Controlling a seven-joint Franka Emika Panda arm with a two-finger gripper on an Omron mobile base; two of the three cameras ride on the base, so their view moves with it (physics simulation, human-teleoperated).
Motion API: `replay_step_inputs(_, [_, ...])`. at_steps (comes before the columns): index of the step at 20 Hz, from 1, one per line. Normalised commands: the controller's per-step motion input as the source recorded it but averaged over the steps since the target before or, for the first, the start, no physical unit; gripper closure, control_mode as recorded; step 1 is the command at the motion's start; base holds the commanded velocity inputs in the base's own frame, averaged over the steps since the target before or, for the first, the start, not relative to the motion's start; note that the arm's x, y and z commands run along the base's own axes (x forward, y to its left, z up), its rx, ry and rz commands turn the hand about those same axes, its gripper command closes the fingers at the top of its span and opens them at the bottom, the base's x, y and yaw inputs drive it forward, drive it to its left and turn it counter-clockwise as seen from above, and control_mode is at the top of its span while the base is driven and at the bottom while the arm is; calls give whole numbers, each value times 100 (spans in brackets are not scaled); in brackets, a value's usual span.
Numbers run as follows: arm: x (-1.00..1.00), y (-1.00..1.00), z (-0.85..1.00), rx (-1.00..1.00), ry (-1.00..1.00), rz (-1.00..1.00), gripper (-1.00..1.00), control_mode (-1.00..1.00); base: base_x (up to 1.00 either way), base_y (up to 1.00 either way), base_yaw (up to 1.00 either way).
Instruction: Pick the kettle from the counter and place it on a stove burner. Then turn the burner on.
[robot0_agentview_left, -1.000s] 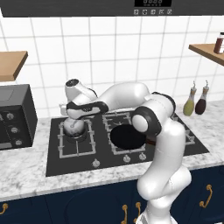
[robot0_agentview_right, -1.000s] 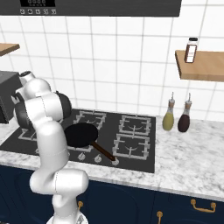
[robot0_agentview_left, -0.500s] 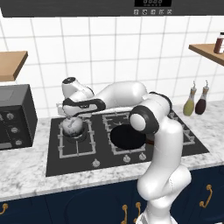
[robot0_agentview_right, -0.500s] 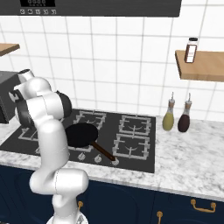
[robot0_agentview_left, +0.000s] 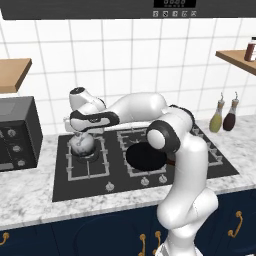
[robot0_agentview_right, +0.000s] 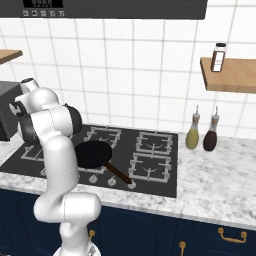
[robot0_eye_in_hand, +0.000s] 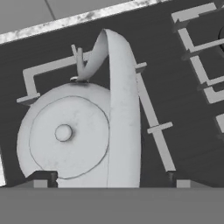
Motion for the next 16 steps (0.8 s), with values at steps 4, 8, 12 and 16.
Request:
replay_step_inputs(4, [0, 0, 0, 0, 0, 0, -100, -100, 0, 0, 0])
replay_step_inputs(8, [0, -1, 0, 0, 0, 0, -100, -100, 0, 0, 0])
replay_step_inputs(12, [0, -3, 0, 0, 0, 0, -100, -100, 0, 0, 0])
replay_step_inputs(16, [-13, -4, 12, 0, -1, 0, -100, -100, 0, 0, 0])
